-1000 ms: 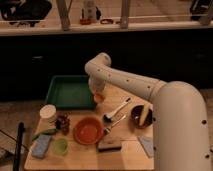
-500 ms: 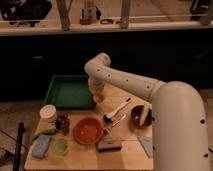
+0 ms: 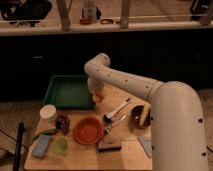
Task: Place apple in tray
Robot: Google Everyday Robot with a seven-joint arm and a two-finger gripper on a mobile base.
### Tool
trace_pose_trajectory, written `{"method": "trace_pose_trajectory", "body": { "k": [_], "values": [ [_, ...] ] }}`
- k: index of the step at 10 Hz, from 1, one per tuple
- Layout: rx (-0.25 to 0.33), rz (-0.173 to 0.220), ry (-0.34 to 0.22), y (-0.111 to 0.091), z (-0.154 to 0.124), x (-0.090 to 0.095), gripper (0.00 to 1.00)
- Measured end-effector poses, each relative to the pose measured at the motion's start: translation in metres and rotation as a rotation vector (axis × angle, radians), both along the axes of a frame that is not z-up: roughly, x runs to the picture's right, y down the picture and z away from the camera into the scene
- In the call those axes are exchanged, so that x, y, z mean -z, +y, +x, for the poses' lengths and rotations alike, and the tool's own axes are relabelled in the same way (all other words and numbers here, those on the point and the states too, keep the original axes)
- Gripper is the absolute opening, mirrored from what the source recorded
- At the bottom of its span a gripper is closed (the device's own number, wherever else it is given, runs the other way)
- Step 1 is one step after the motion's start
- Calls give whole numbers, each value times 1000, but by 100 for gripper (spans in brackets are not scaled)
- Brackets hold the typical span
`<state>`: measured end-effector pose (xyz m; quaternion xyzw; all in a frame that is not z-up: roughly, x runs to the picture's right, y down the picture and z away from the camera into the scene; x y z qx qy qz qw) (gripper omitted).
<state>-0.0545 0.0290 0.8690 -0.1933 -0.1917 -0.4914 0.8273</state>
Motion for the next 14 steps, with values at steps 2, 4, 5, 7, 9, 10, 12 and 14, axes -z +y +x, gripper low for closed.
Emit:
{"method": "trace_pose_trajectory", "body": {
  "k": [2, 4, 5, 7, 9, 10, 12, 14],
  "values": [
    [51, -25, -20, -6, -2, 3, 0],
    [142, -50, -49, -23, -7, 15, 0],
    [184, -64, -56, -30, -7, 20, 0],
    [219, -70, -71, -38, -10, 24, 0],
    [243, -58, -107, -41, -14, 28, 0],
    [248, -43, -134, -43, -16, 29, 0],
    [274, -12, -214, -46, -27, 28, 0],
    [299, -4, -259, -47, -37, 27, 0]
  ]
}}
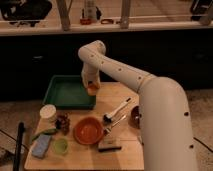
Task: Place apple in tray
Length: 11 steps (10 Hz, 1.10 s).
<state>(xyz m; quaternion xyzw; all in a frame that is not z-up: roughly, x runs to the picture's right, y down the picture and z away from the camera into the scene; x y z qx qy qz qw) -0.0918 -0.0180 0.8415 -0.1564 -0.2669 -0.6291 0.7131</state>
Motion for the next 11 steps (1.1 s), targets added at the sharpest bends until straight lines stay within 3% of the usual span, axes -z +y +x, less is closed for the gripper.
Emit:
{"method": "trace_pose_trajectory", "body": {
  "k": [7, 11],
  "values": [
    [73, 1, -124, -8, -26, -17, 0],
    [93, -14, -154, -11, -39, -32, 0]
  ]
}}
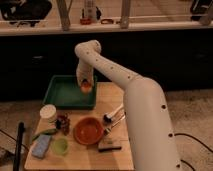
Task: Place apple in tray
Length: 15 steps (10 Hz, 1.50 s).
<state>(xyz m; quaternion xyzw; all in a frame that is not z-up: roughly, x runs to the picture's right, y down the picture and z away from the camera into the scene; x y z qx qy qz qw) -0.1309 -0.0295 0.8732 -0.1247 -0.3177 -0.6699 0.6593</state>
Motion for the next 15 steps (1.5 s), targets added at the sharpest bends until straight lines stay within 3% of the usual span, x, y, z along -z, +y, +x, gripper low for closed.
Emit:
{"method": "trace_pose_trajectory", "body": {
  "k": [6, 8, 13, 15],
  "values": [
    [12, -28, -22, 1, -14, -15, 3],
    [21, -32, -25, 2, -17, -16, 17],
    [43, -34, -38, 5, -29, -15, 71],
    [48, -36, -37, 6, -28, -14, 80]
  ]
}}
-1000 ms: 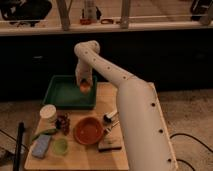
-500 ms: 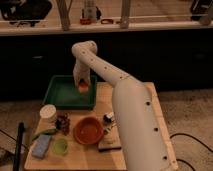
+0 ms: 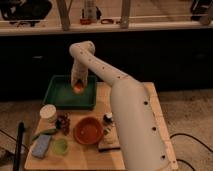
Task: Place apple in tray
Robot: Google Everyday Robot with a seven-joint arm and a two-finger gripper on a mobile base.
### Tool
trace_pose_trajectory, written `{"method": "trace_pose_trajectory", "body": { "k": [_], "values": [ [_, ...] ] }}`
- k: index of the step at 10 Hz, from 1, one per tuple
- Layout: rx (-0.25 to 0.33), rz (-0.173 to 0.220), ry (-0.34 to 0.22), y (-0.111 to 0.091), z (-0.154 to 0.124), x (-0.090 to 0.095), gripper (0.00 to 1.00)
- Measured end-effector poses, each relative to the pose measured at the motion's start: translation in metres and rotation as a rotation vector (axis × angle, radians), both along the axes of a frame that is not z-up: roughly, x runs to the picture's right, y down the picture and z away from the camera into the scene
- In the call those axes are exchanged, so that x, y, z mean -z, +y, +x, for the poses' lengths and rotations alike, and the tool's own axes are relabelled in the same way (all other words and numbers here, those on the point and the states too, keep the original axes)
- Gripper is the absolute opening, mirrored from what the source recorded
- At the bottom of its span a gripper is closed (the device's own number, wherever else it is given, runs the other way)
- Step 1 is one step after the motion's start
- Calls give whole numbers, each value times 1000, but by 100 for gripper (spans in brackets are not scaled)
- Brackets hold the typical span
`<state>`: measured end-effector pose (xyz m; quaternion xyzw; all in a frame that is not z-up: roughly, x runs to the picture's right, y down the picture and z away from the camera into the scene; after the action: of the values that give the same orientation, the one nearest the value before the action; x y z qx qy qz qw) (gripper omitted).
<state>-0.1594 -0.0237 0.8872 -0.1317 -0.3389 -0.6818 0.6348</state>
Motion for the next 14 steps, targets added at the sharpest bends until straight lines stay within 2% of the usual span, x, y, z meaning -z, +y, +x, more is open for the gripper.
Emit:
{"method": "trace_pose_trajectory", "body": {
  "k": [14],
  "values": [
    [20, -17, 3, 4, -2, 1, 80]
  ]
}}
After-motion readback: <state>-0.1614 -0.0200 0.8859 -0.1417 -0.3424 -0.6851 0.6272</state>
